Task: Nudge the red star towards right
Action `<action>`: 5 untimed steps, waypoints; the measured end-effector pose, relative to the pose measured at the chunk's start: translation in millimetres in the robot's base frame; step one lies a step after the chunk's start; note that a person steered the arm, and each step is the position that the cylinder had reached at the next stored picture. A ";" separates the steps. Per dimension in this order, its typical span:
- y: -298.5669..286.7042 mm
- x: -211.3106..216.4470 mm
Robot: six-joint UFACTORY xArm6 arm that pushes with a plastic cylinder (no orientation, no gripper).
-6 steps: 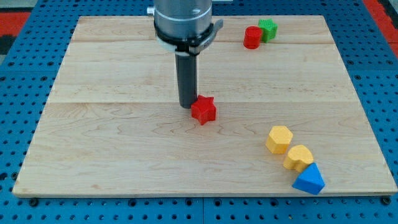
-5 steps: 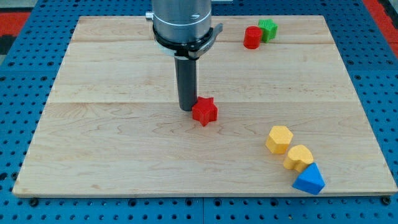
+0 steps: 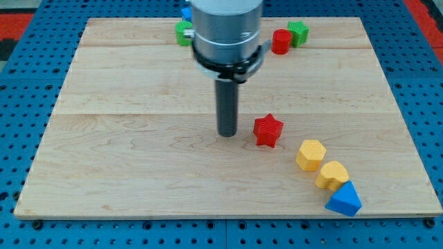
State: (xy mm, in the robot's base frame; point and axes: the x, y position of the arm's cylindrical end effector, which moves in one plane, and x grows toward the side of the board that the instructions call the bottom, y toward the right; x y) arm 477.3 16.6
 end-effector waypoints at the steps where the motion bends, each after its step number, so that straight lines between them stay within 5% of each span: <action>1: 29.4 -25.7; 2: 48.4 -28.5; 4: -20.4 6.5; 5: 23.4 11.9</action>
